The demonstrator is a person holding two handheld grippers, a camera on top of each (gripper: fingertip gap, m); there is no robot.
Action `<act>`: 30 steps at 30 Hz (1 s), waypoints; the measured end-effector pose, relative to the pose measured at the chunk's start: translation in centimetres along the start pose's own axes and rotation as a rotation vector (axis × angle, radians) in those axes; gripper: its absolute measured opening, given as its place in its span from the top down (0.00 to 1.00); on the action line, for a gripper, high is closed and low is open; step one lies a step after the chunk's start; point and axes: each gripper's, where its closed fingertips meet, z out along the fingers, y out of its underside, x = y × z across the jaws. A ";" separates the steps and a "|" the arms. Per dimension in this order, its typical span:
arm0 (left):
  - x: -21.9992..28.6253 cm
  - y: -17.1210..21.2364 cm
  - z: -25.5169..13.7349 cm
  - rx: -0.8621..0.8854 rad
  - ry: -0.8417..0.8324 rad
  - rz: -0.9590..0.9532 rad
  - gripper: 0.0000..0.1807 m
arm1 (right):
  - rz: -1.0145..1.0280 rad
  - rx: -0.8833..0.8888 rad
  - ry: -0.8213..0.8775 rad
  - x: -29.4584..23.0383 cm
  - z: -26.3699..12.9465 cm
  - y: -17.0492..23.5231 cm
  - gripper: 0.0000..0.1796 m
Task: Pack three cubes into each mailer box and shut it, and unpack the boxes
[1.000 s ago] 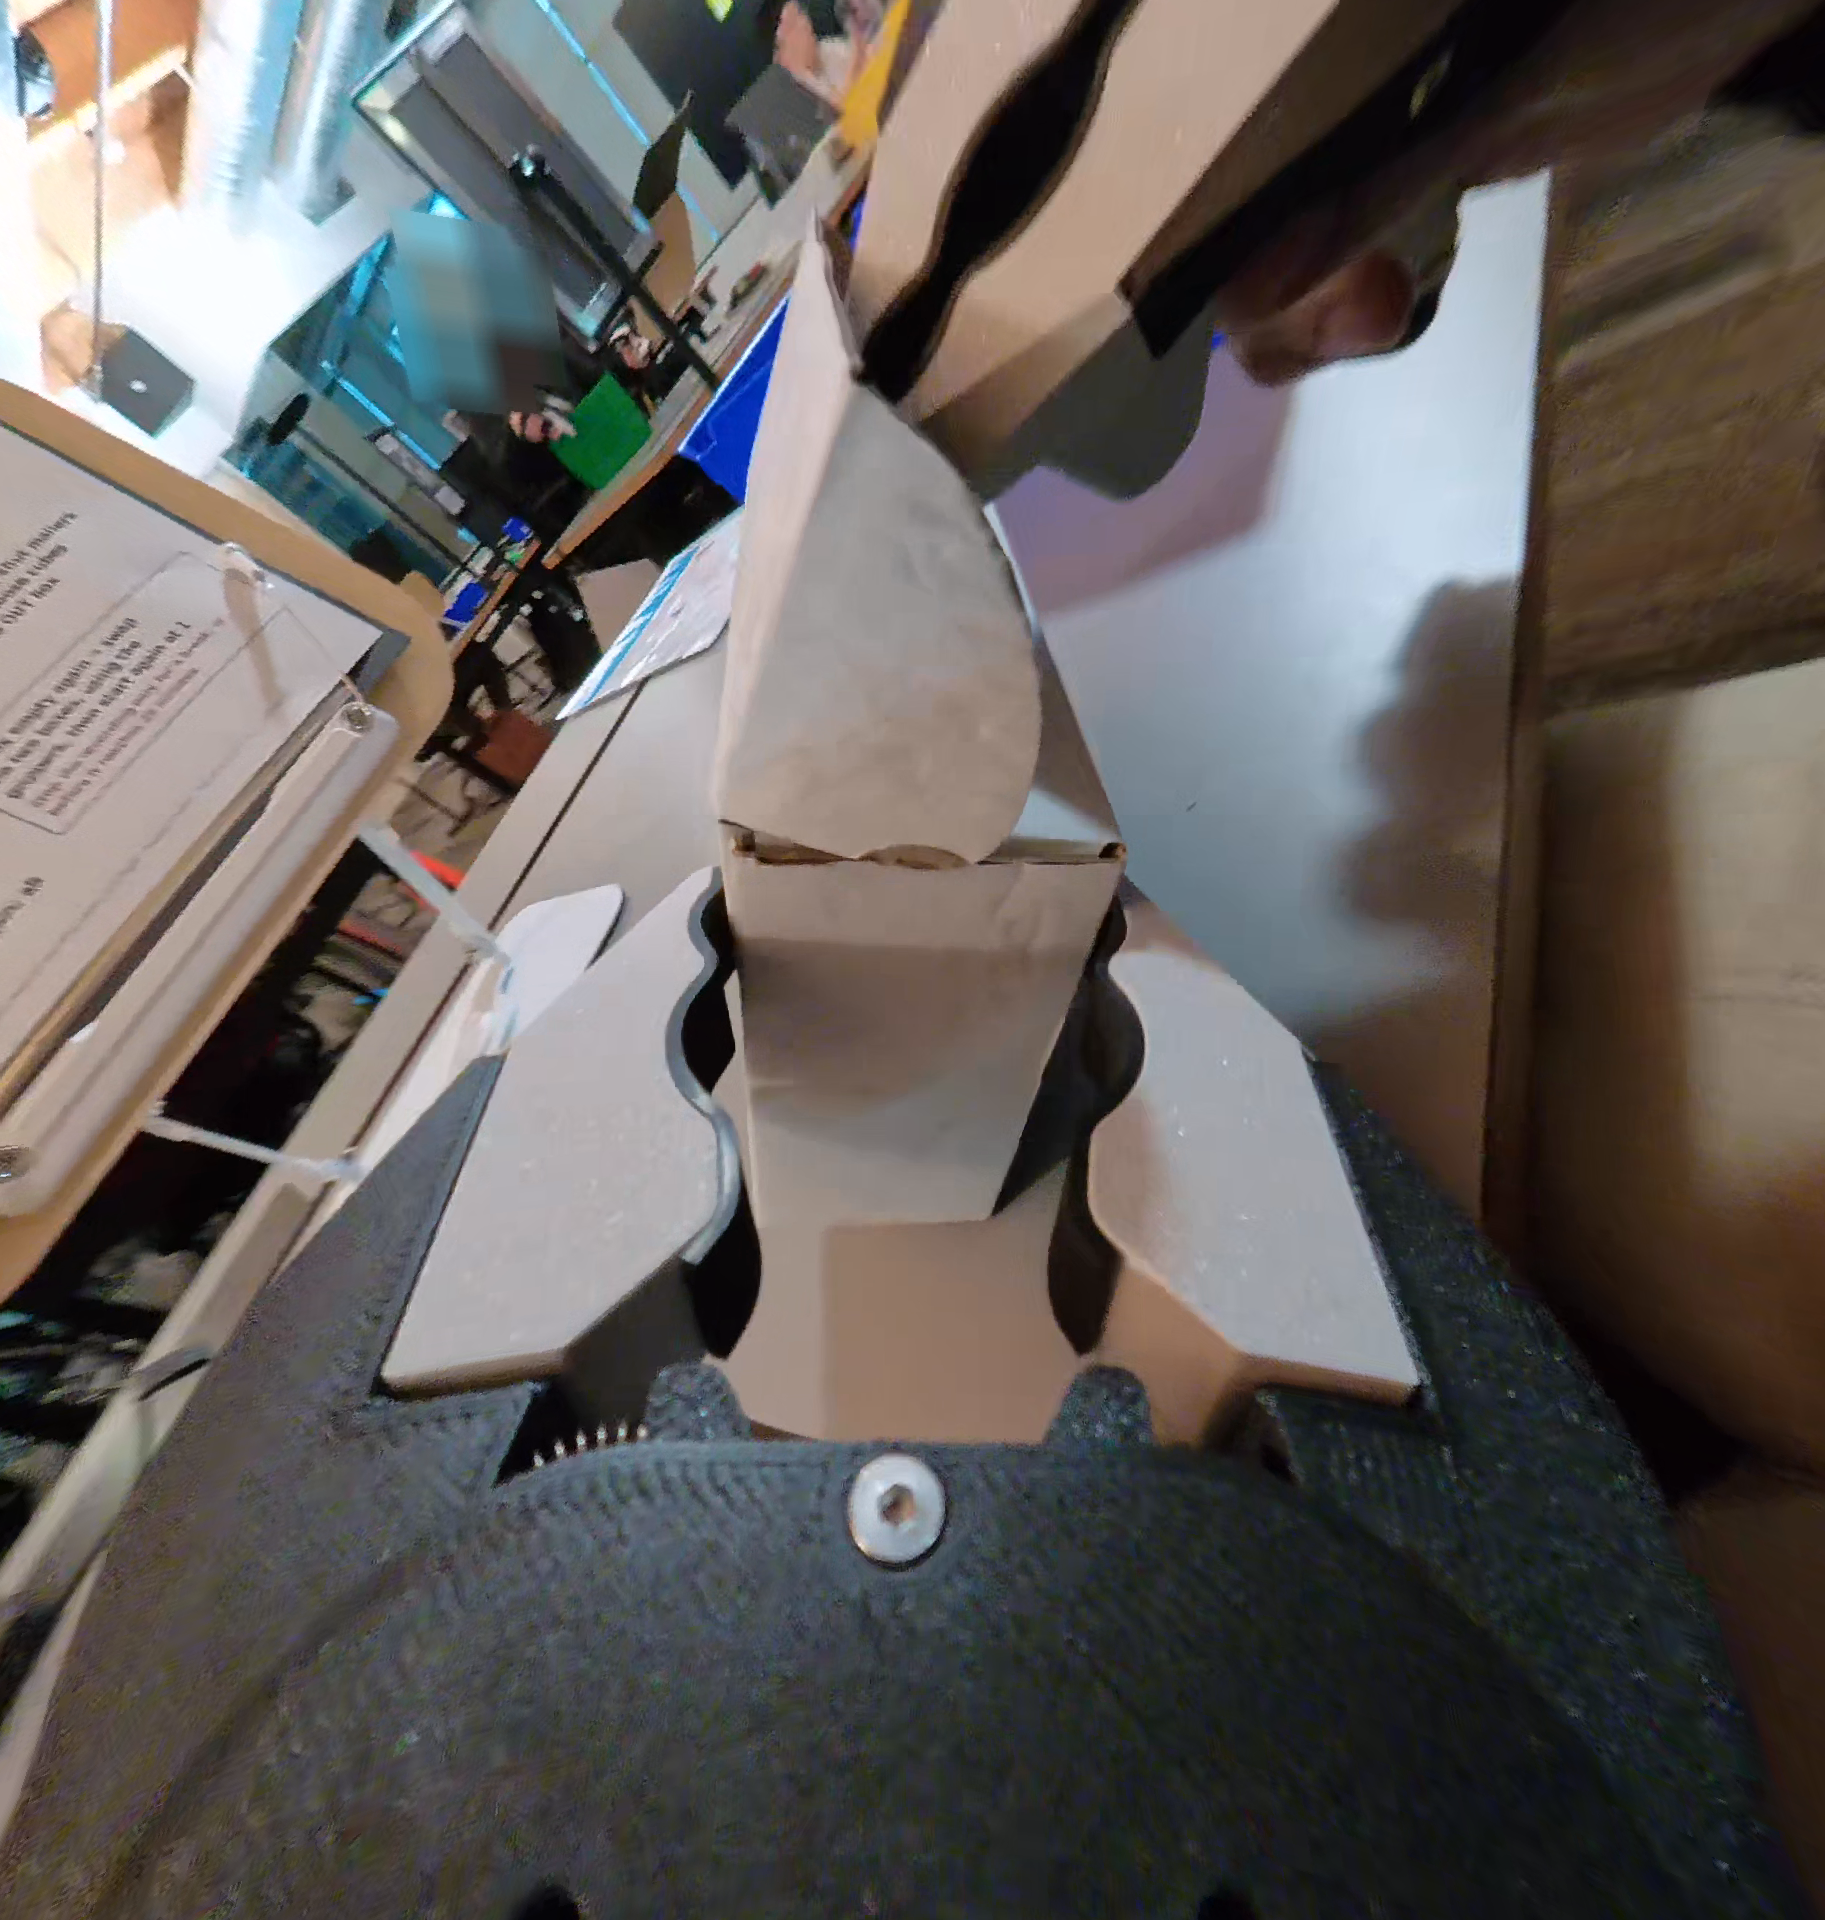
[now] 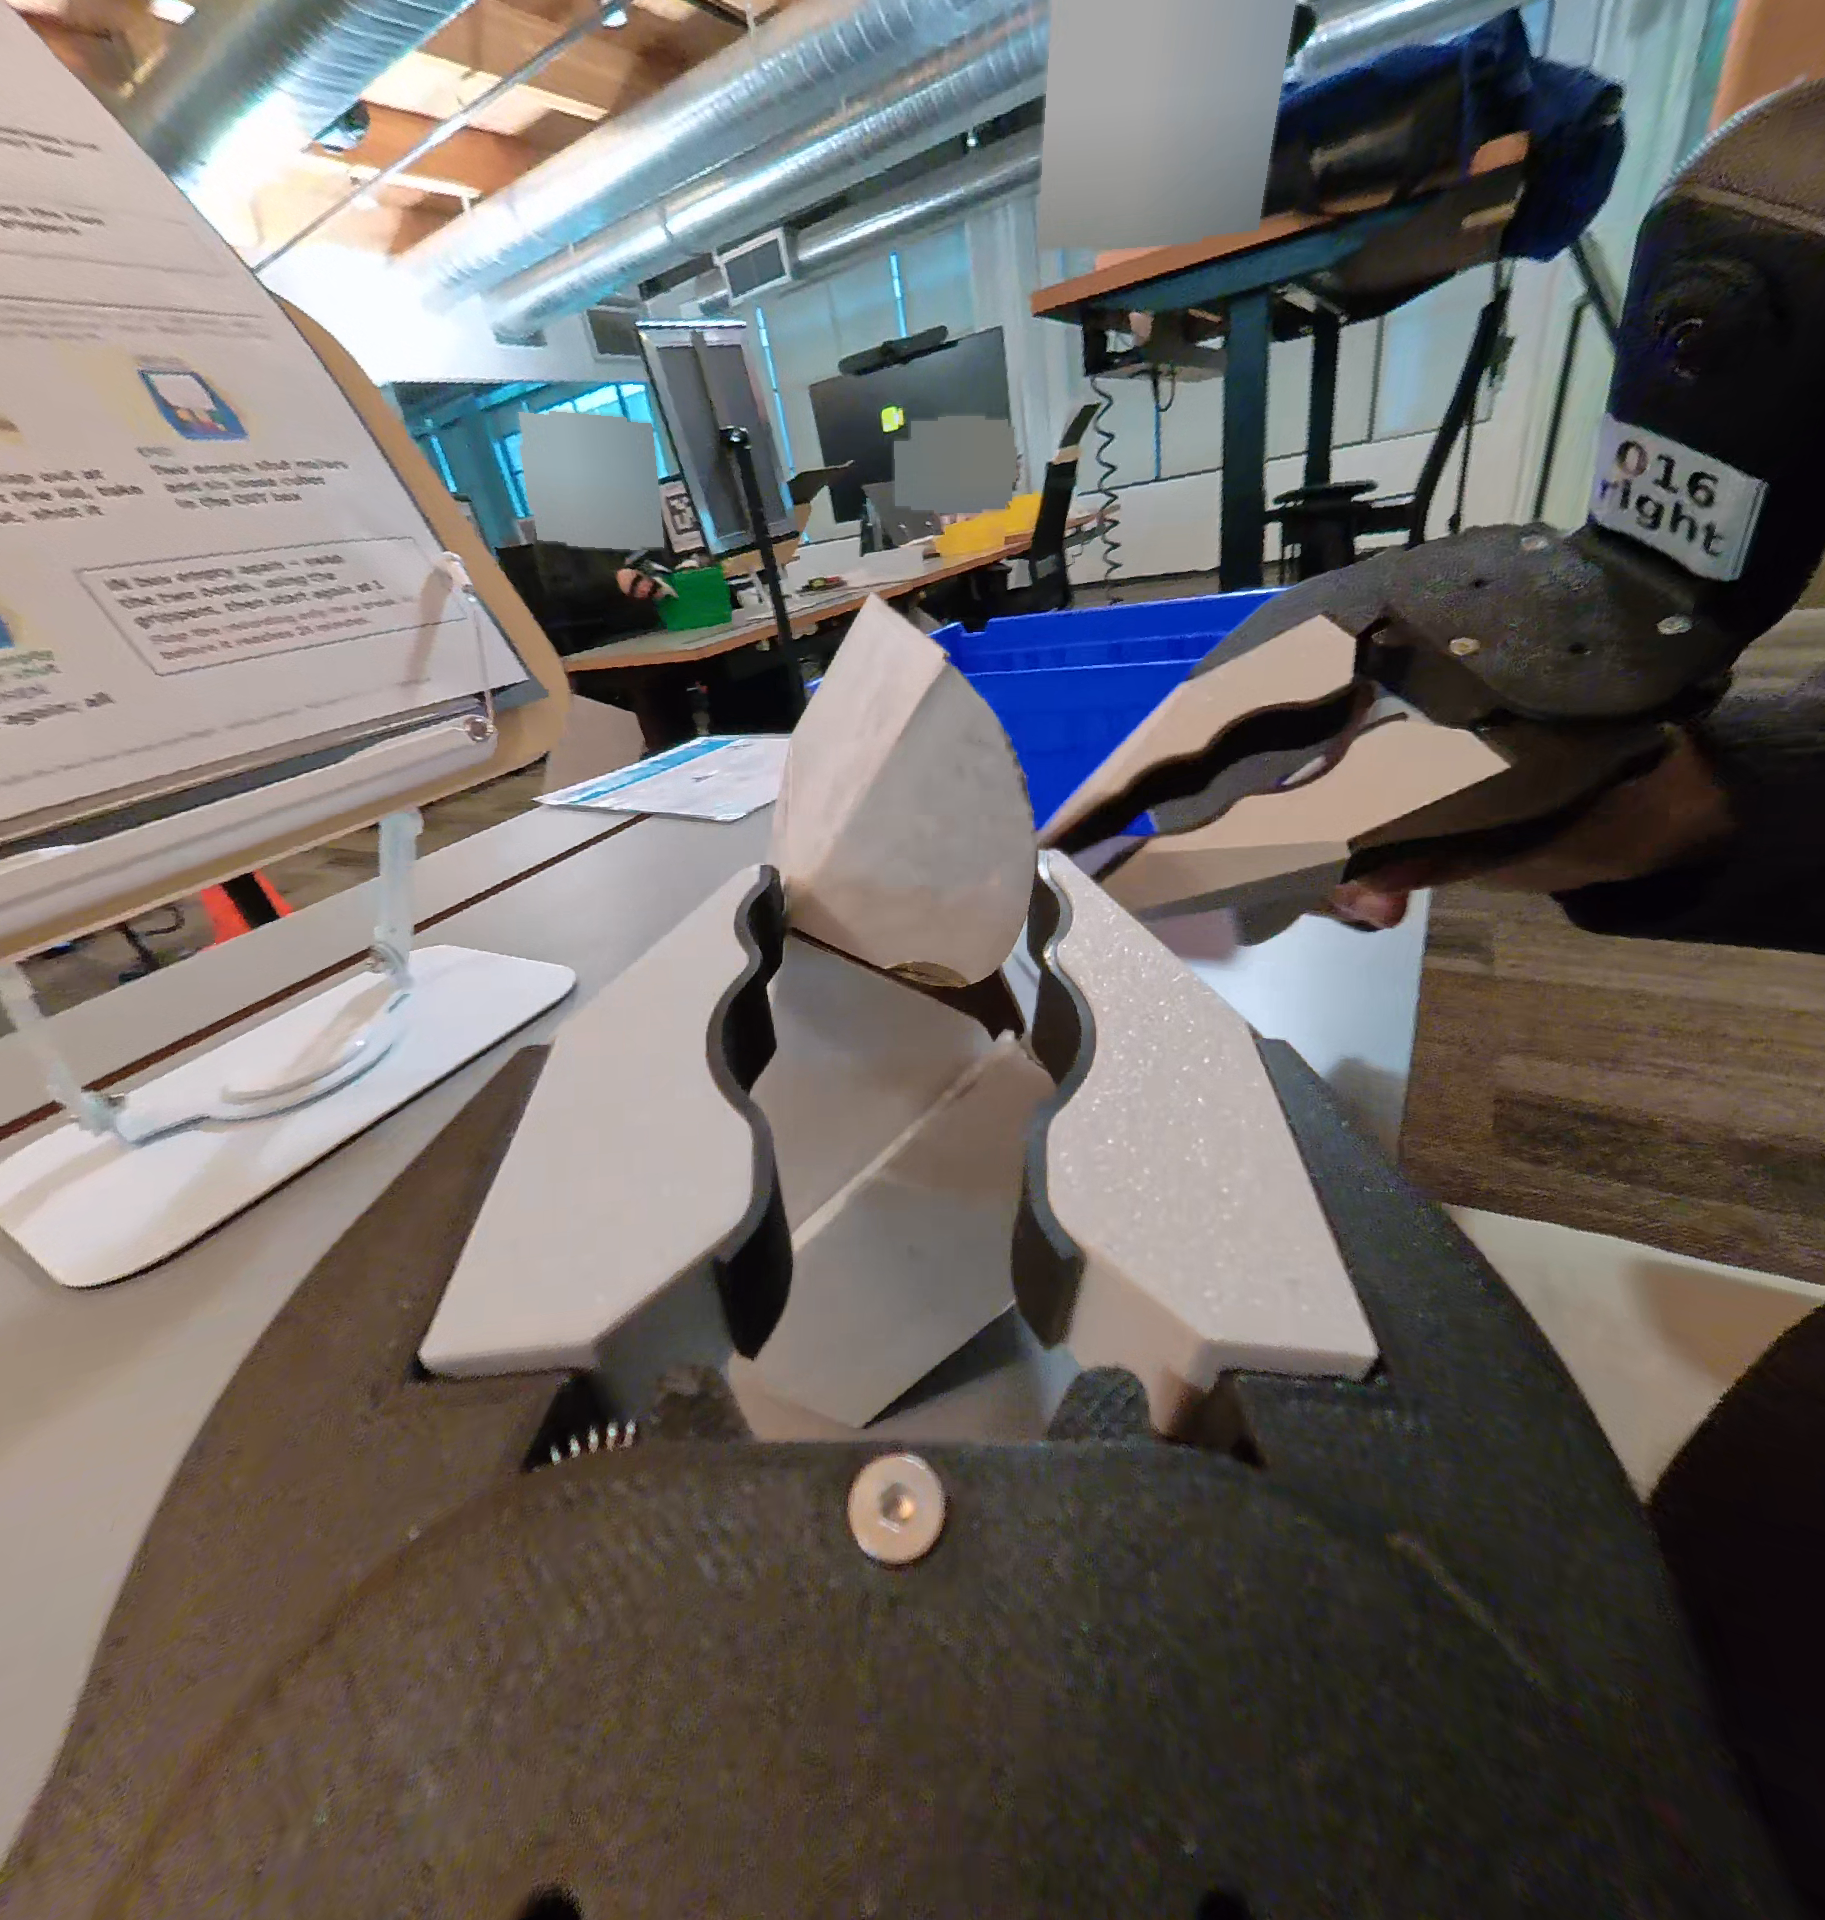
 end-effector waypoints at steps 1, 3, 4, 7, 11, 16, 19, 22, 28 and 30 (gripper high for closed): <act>0.3 -0.1 0.0 0.003 0.017 -0.009 0.74 | 0.006 0.027 0.014 0.1 0.0 -0.5 0.91; 0.7 -0.1 0.0 0.006 0.042 -0.013 0.74 | 0.035 0.049 0.024 0.2 0.1 -0.8 0.88; 0.9 -0.2 0.0 0.011 0.051 -0.015 0.74 | 0.054 0.051 0.024 0.3 0.1 -0.8 0.88; 1.3 -0.7 -0.1 0.033 0.085 -0.055 0.73 | 0.132 0.050 0.021 0.7 0.2 -0.4 0.88; 0.9 -1.1 -0.2 0.059 0.079 -0.106 0.73 | 0.210 -0.083 0.002 0.8 0.7 2.3 0.90; -1.2 -1.8 -0.6 0.111 0.007 -0.195 0.74 | 0.192 -0.217 -0.056 -0.3 1.0 4.8 0.92; -3.0 -1.8 -1.0 0.127 -0.057 -0.262 0.75 | 0.132 -0.292 -0.070 -0.9 1.1 6.1 0.93; -5.0 -1.4 -1.4 0.122 -0.147 -0.300 0.78 | 0.097 -0.307 -0.063 -0.9 1.0 6.3 0.94; -7.6 -0.5 -2.0 0.116 -0.252 -0.397 0.78 | 0.148 -0.312 -0.081 -0.9 1.0 6.5 0.95; -8.4 -0.3 -2.3 0.120 -0.288 -0.432 0.77 | 0.160 -0.312 -0.079 -0.8 0.9 6.6 0.94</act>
